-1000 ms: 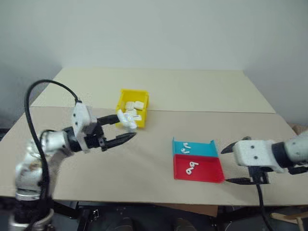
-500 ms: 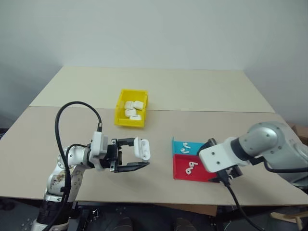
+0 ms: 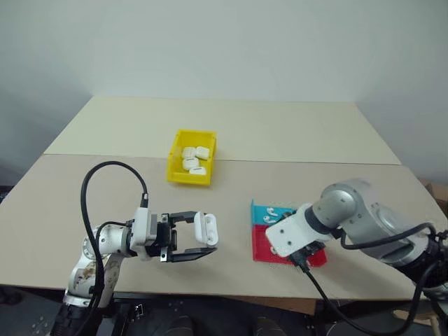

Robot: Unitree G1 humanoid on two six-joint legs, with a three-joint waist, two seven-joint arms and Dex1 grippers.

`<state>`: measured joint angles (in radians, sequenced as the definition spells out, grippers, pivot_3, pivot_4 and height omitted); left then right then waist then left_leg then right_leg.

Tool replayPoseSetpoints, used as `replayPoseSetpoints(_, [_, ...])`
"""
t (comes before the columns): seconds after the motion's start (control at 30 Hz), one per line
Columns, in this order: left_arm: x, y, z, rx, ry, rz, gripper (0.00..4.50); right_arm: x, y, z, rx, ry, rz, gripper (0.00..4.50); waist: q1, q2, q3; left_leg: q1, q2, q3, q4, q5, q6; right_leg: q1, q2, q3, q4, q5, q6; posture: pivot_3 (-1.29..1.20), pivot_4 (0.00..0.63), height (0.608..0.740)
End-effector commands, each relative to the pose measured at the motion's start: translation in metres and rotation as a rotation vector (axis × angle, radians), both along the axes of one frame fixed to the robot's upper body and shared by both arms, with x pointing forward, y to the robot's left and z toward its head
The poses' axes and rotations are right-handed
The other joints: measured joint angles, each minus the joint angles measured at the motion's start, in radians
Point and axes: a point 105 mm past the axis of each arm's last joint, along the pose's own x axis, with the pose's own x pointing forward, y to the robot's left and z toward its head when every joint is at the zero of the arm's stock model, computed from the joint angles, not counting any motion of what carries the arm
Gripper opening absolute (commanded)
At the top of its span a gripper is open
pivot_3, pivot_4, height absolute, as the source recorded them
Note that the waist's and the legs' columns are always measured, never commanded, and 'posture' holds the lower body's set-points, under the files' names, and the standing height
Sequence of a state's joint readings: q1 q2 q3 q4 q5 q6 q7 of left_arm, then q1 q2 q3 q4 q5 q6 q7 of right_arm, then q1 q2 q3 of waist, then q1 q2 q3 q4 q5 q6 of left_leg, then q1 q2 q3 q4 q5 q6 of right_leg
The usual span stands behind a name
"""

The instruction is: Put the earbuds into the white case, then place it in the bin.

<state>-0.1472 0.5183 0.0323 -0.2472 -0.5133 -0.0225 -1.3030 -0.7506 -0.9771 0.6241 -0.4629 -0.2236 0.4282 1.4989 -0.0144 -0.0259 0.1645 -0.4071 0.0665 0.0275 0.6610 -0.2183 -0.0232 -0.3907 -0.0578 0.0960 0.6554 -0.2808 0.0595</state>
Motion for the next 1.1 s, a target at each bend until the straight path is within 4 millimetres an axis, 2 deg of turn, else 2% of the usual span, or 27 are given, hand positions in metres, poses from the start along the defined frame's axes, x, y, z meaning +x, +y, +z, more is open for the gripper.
replayPoseSetpoints(0.03, [-0.005, -0.001, 0.008, 0.004, -0.056, -0.003, 2.75, 0.001, 0.005, 0.004, -0.026, -0.033, 0.055, 2.71, 0.000, 0.000, 0.000, 0.000, 0.000, 0.000, 0.000, 0.000, 0.000, 0.000, 0.000, 0.000, 0.000, 0.000, 0.000, 0.00, 0.150, 0.740])
replayPoseSetpoints(0.8, [-0.005, 0.002, 0.007, 0.032, -0.060, 0.045, 2.75, 0.008, 0.014, -0.016, -0.098, -0.035, 0.120, 2.71, 0.000, 0.000, 0.000, 0.000, 0.000, 0.000, 0.000, 0.000, 0.000, 0.000, 0.000, 0.000, 0.000, 0.000, 0.000, 0.00, 0.150, 0.740])
replayPoseSetpoints(0.9, [-0.003, 0.003, 0.007, 0.038, -0.061, 0.062, 2.75, 0.009, 0.012, -0.017, -0.106, -0.036, 0.118, 2.15, 0.000, 0.000, 0.000, 0.000, 0.000, 0.000, 0.000, 0.000, 0.000, 0.000, 0.000, 0.000, 0.000, 0.000, 0.000, 0.00, 0.150, 0.740])
replayPoseSetpoints(1.1, [-0.003, 0.002, 0.005, 0.040, -0.062, 0.067, 2.75, 0.010, 0.011, -0.020, -0.113, -0.042, 0.115, 2.15, 0.000, 0.000, 0.000, 0.000, 0.000, 0.000, 0.000, 0.000, 0.000, 0.000, 0.000, 0.000, 0.000, 0.000, 0.000, 0.00, 0.150, 0.740])
